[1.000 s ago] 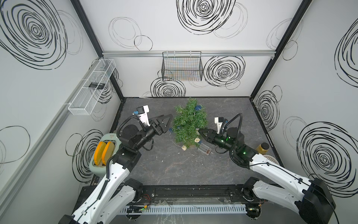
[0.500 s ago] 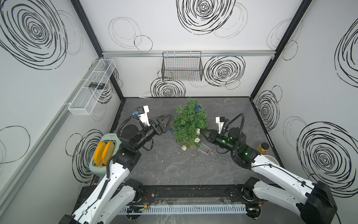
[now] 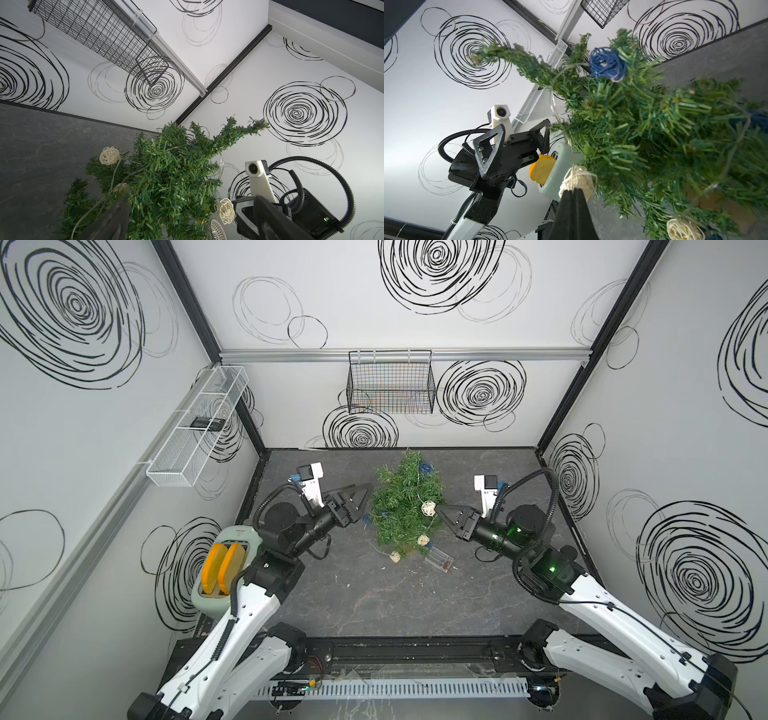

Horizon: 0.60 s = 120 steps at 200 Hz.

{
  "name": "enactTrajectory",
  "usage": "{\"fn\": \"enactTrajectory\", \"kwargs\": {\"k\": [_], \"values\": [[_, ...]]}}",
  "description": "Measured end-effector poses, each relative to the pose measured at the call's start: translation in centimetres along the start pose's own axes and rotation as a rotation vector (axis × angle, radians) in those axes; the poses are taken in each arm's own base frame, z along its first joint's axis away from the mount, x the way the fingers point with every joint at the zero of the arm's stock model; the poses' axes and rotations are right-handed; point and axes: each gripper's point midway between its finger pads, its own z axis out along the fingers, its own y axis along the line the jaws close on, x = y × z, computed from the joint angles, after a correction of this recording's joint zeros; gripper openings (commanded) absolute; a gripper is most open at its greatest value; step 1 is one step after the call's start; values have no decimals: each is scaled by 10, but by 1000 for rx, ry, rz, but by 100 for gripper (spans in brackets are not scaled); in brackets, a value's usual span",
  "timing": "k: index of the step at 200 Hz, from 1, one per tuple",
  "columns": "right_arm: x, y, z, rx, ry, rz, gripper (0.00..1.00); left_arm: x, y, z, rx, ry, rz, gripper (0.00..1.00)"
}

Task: Remove string lights from the small christmas tree
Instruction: Pick up the light string from the Christmas tree.

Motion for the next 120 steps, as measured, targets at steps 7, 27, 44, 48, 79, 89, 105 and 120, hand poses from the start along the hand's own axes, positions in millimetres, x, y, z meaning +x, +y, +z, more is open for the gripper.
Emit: {"fn": "enactTrajectory", "kwargs": {"k": [7,27,44,48,79,89,105,120], "values": [[-2,3,0,-4,-3,-11,0,-2,-2,1,5,0,2,96],[-12,14,-1,-14,-20,-43,0,-9,-9,4,20,-6,11,96],[-26,23,-3,-22,-52,-68,0,-16,-15,6,32,-11,20,96],[-30,24,-4,-22,-61,-73,0,-17,-15,7,33,-12,21,96],[-69,10,-13,31,-163,-86,0,-30,-19,12,40,-22,29,96],[-81,2,-16,56,-191,-82,0,-34,-19,13,41,-26,32,96],[-96,-8,-16,84,-219,-77,0,-42,-19,15,43,-39,39,96],[-108,-12,-11,87,-227,-74,0,-49,-17,17,48,-51,47,97]]}}
